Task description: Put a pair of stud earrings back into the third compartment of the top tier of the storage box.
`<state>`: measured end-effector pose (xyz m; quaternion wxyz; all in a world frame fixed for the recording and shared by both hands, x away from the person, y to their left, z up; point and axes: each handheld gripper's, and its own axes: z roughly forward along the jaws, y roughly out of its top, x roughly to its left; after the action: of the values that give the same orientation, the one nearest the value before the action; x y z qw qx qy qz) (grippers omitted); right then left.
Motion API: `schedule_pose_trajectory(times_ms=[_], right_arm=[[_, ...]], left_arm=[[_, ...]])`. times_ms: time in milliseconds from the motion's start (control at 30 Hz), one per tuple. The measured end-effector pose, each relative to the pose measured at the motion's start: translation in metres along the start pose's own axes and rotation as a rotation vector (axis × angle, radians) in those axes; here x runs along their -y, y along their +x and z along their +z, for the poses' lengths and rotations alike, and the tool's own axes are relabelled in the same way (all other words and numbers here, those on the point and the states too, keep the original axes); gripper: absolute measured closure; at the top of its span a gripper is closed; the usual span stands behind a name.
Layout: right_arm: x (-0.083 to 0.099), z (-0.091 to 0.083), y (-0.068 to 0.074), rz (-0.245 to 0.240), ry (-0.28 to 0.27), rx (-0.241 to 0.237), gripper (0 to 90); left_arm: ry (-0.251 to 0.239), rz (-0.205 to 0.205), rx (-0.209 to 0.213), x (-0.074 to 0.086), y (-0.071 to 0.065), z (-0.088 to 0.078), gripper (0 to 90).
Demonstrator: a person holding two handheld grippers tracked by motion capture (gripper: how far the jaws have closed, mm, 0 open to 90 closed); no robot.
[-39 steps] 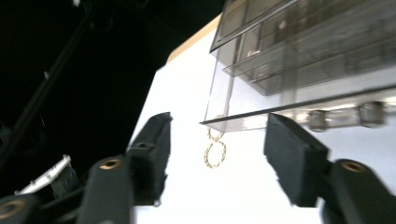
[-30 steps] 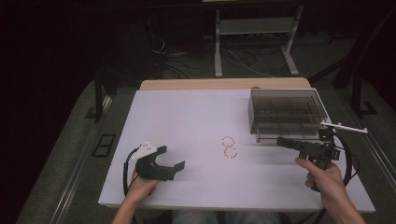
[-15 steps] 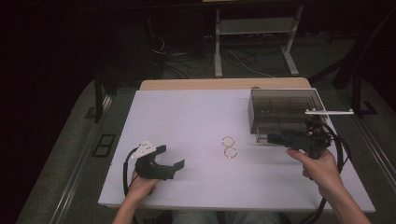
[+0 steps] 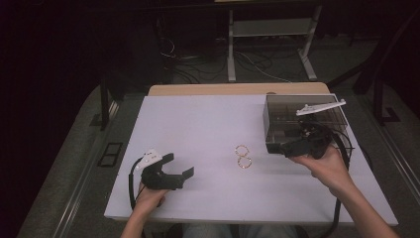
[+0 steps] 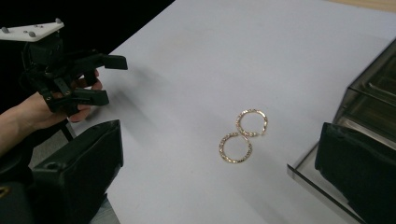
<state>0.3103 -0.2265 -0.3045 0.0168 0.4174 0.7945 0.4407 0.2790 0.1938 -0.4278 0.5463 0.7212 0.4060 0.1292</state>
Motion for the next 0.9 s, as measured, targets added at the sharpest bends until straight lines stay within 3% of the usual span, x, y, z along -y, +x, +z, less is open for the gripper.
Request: schedule_pose_trajectory(times_ms=[300,500,733,900], right_arm=[[-0.013,0.013,0.002,-0.067,0.033,-0.002,0.5],[-0.02,0.023,0.005,-0.112,0.058,-0.002,0.5],[-0.028,0.048,0.013,-0.189,0.1,0.019,0.5],[-0.028,0.069,0.015,-0.212,0.13,0.032,0.5]], left_arm=[[-0.034,-0.033,0.01,-0.001,-0.003,-0.005,0.0],[-0.027,-0.019,0.014,-0.001,-0.004,-0.004,0.0],[-0.031,-0.016,0.019,-0.002,-0.003,-0.004,0.0],[-0.033,-0.012,0.022,-0.003,-0.002,-0.005,0.0]])
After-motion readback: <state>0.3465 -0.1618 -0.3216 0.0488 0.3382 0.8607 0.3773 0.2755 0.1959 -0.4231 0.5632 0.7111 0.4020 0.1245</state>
